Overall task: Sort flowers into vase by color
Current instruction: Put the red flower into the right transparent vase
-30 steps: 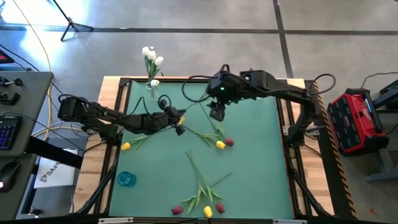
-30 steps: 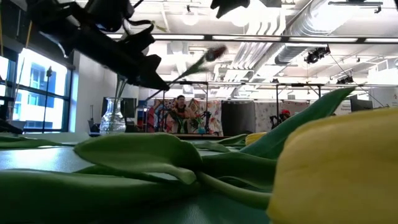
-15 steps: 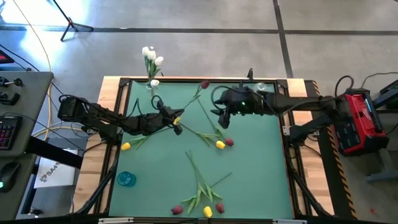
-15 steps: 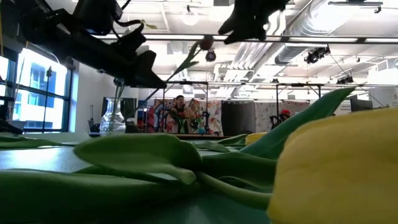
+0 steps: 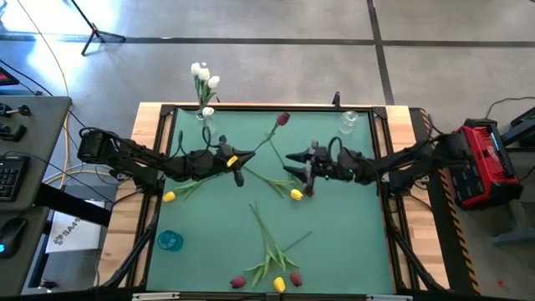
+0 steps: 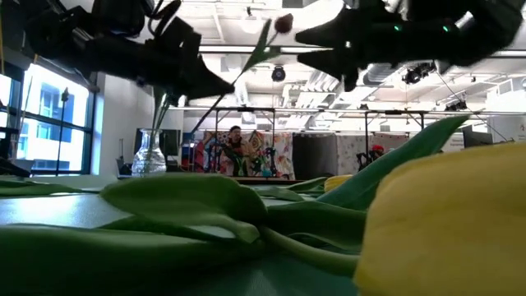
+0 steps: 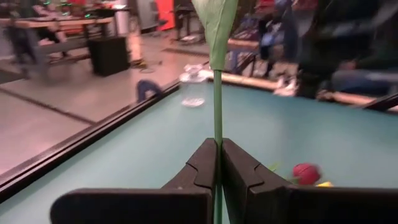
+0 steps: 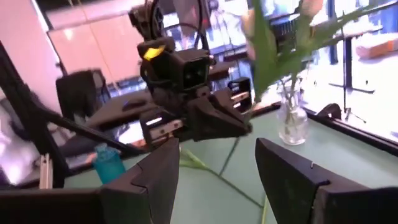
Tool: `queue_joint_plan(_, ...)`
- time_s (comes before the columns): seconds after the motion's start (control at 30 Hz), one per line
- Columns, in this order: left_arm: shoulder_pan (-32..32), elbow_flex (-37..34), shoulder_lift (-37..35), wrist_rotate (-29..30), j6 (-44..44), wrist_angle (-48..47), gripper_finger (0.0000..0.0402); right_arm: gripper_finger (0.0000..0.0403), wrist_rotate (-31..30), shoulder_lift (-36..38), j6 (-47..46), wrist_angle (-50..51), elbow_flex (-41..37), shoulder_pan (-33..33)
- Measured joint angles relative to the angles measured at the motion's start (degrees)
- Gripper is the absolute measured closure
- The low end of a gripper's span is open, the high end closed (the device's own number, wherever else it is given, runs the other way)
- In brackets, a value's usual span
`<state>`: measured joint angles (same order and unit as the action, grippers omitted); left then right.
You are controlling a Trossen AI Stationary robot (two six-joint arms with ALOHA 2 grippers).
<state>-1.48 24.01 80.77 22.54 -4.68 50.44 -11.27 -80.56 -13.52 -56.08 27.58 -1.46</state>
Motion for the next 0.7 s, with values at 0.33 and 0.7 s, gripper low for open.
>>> queue_joint_plan(0.33,1.33,0.02,0.08,-9.54,-2.24,6.27,0.0401,0.0203,-3.86,-8.50,1.44,-5.50,0.29,-3.53)
queue_joint_plan(0.7,6.74,0.04,0.22,-8.04,-0.59,7.86,0.0401,0.0203,-7.79,-20.15,8.15,-8.63,11.69,-5.17)
